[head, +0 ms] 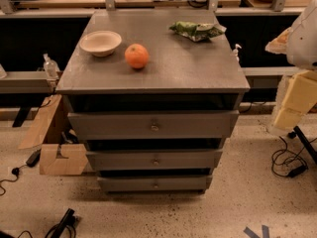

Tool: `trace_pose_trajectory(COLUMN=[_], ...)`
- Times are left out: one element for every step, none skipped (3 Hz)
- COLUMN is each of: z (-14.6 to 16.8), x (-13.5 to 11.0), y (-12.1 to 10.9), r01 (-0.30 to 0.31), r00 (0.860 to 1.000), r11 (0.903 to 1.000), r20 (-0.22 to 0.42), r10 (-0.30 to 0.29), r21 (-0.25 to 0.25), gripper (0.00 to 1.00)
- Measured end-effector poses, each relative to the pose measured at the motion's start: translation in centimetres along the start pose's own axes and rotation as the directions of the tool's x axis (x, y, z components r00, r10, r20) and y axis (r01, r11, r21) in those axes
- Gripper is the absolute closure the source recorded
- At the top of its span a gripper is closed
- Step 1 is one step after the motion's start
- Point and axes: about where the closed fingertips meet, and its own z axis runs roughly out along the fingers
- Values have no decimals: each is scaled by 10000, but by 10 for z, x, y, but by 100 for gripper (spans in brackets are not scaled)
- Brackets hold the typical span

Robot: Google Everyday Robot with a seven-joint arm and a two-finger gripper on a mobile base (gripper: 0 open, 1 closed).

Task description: Open middle drawer

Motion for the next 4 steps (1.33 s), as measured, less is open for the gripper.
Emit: trace_pose_trajectory(z=[-1, 14, 58, 111], x=[-1, 3, 24, 36], y=[-1, -1, 40, 80], r01=[27, -5, -465, -1134], r00=[10000, 9997, 9959, 9855], r11=[9999, 9991, 9954, 9913], r20=[28, 228, 815, 1343], r10=[-28, -5, 397, 1037], r21=[108, 430, 833, 669], gripper=[0, 0, 0, 0])
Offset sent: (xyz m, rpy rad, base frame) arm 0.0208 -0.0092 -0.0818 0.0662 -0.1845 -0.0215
